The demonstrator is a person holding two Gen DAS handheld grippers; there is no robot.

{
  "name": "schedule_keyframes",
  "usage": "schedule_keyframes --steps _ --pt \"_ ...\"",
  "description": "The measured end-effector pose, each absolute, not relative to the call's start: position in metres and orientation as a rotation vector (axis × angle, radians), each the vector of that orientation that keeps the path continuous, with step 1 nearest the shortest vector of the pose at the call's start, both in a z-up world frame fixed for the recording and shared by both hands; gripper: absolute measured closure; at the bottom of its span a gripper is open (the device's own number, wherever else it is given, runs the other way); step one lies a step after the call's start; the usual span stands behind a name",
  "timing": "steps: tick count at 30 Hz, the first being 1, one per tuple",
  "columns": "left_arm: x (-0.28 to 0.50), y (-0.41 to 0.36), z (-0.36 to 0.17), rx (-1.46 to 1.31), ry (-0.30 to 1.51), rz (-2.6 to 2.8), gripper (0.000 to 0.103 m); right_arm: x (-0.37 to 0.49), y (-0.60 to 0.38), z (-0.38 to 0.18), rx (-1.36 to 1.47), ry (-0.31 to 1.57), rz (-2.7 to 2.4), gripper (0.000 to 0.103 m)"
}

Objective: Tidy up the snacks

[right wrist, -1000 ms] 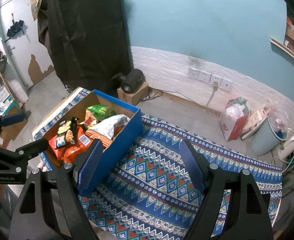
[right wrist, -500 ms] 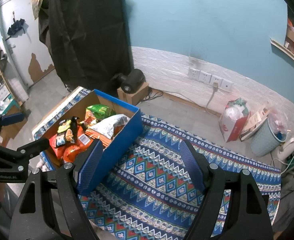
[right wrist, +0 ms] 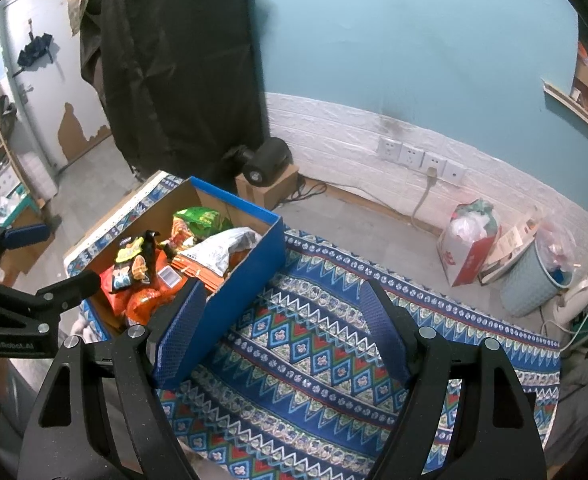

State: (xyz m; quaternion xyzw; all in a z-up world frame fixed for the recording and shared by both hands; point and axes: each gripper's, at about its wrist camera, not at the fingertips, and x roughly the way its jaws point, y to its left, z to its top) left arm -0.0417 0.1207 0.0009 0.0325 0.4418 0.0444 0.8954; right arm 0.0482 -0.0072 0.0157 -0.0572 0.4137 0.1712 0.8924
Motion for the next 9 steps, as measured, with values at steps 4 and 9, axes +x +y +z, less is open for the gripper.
schedule_keyframes --steps 4,9 --pt "-0.0426 0.1217 0.0003 0.060 0.917 0.097 0.001 0.0479 -0.0066 0.0154 -0.120 0.856 0.352 0.025" --pt "-0.0426 0.1213 0.0001 0.061 0.921 0.090 0.001 0.0481 -0.0085 0.0152 -0.119 0.856 0.357 0.025"
